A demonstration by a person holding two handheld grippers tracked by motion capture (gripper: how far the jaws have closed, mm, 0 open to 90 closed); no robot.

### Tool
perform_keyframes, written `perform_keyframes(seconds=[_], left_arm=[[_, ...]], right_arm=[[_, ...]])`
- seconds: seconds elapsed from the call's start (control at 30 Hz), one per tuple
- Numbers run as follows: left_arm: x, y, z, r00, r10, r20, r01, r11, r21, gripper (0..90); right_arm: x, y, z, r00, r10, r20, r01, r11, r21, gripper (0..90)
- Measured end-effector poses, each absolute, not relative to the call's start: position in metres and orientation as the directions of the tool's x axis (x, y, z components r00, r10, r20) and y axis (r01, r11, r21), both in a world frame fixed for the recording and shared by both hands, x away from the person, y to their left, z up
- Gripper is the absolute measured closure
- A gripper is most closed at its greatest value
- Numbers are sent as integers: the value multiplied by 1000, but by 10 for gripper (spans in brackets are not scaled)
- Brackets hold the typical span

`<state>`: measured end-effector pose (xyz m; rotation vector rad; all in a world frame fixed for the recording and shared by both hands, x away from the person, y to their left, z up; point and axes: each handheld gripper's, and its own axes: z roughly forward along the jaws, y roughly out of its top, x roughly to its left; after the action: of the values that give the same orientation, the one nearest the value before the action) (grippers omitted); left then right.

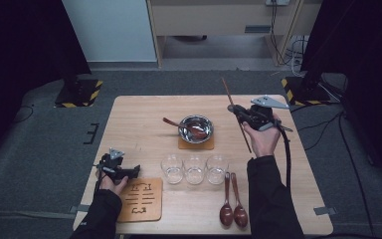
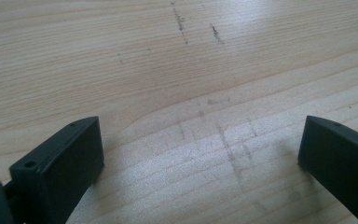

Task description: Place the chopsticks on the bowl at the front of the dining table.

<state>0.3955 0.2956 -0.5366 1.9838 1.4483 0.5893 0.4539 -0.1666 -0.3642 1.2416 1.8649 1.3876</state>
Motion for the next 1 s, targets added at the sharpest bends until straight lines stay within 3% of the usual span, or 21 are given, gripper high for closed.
perform_keyframes(seconds=[1.0], left_arm=[[396,296,-537,304,953,2,683,-220,696,0]], right_arm=[[491,-122,-368,-469,872,139,376,55,925,849]])
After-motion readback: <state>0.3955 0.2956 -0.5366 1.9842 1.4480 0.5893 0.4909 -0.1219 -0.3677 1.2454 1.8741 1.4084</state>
